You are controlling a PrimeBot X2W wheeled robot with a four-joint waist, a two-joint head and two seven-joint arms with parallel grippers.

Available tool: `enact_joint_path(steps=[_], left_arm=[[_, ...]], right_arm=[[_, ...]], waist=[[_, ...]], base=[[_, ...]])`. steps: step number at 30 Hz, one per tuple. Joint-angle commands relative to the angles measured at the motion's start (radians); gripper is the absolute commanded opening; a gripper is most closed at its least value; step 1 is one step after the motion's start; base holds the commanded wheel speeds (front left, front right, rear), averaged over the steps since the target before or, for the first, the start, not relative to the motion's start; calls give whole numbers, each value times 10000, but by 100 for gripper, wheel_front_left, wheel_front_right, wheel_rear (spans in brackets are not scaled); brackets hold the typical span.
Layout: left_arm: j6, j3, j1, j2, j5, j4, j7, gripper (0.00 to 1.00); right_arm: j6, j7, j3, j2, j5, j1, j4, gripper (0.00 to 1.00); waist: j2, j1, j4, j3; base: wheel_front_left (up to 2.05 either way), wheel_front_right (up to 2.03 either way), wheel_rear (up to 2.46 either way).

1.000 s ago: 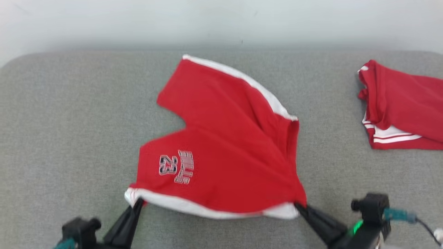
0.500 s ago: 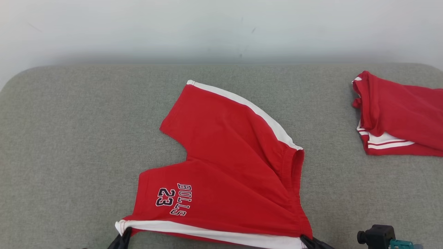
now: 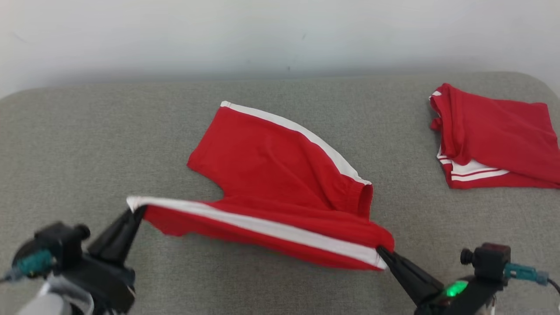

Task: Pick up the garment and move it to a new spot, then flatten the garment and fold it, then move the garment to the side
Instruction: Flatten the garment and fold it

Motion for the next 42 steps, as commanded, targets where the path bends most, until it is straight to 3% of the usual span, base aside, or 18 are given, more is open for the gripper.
enact_joint_path(steps=[1, 12, 25, 39, 40, 41, 42], left_arm=[[26, -124, -644, 309, -144, 5, 234, 0], [25, -2030, -5282, 1460, -1002, 924, 1578, 0], [25, -4598, -9244, 1022, -1814, 3137, 2490, 0], [24, -7134, -11080, 808, -2898, 5090, 1557, 0], [24, -7213, -11102, 801, -2935, 5154, 1401, 3], [24, -7317, -11079, 766, -2966, 5211, 1285, 47], [24, -7584, -10761, 604, -3211, 5437, 652, 100]], right_arm=[[-25, 25, 18, 91, 190, -374, 4, 0], [-25, 143, 144, 692, 906, -2984, 562, 0], [-25, 62, 521, 1542, 882, -5006, 1639, 0], [-26, 5, 513, 2305, 561, -5370, 1759, 0], [-26, 5, 433, 2347, 497, -5367, 1749, 18], [-26, 3, 332, 2374, 392, -5341, 1771, 49], [-25, 0, -96, 2303, -132, -4984, 1899, 100]], waist=[[-1, 0, -236, 283], [-1, 0, -1025, 2265], [-1, 0, -1508, 4066], [-1, 0, -2077, 4424], [-1, 0, -2069, 4404], [-1, 0, -2051, 4358], [-1, 0, -1933, 3920]], base=[[0, 0, 0], [0, 0, 0], [0, 0, 0], [0, 0, 0], [0, 0, 0], [0, 0, 0], [0, 0, 0]])
